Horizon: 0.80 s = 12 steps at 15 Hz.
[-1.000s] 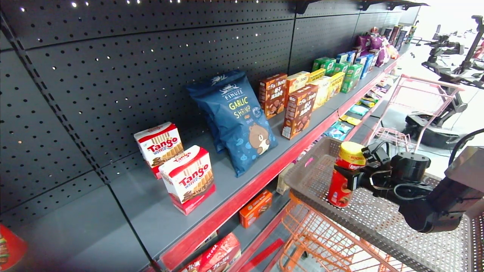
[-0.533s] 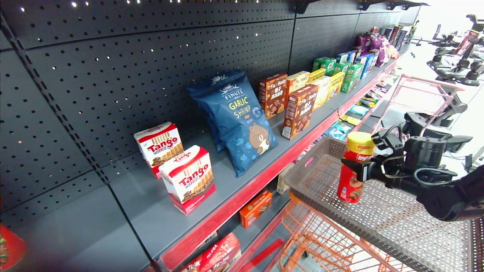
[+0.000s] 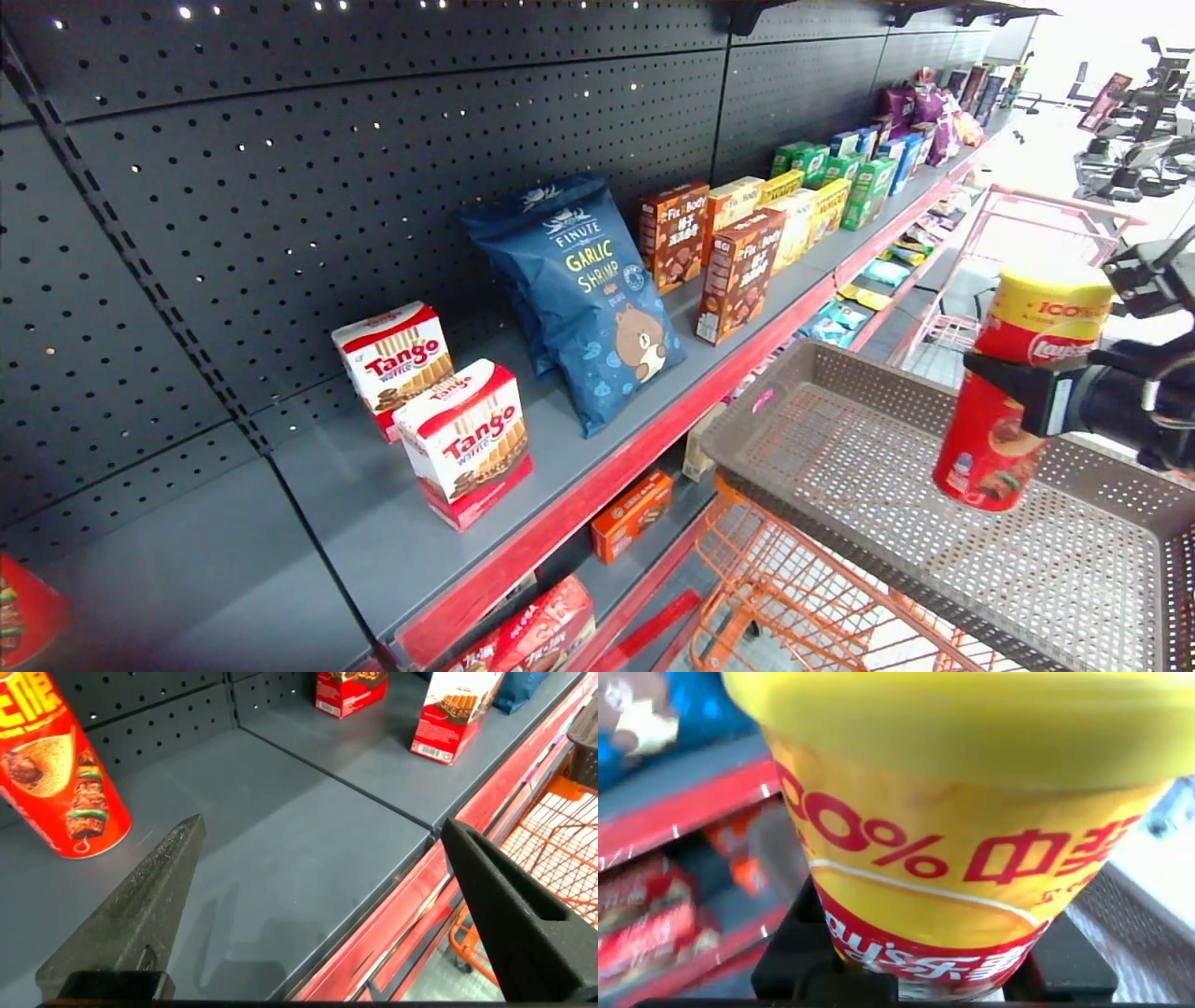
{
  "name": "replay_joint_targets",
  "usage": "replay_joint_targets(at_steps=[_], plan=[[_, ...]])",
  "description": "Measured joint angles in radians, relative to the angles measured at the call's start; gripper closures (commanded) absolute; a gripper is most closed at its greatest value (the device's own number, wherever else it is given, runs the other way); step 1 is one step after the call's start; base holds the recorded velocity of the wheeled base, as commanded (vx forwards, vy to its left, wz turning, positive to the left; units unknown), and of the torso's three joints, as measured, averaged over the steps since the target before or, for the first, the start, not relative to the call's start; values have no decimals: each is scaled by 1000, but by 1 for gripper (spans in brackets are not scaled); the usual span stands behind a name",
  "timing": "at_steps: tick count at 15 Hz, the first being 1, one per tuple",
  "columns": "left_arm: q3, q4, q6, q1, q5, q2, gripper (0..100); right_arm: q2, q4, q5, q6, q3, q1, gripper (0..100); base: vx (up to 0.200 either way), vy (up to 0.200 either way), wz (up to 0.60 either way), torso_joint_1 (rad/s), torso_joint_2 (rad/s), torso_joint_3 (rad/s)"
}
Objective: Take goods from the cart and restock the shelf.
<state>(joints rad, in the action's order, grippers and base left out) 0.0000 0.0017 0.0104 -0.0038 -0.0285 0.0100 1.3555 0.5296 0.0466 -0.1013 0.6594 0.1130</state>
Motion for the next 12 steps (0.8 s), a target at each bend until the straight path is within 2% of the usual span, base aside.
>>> replay_joint_targets(at_steps=[2, 4, 5, 12], plan=[[0, 0, 0, 0, 0, 0, 0, -149, -222, -39, -2, -4, 9, 100, 0, 0, 0, 0, 0, 0], [0, 0, 0, 0, 0, 0, 0, -274, -381, -134, -11, 0, 13, 100, 0, 0, 0, 0, 0, 0], [0, 0, 0, 0, 0, 0, 0, -326, -405, -171, -15, -9, 15, 100, 0, 0, 0, 0, 0, 0], [0, 0, 0, 0, 0, 0, 0, -424, -393, -165, -1, -33, 55, 100, 0, 0, 600, -3, -1, 4]])
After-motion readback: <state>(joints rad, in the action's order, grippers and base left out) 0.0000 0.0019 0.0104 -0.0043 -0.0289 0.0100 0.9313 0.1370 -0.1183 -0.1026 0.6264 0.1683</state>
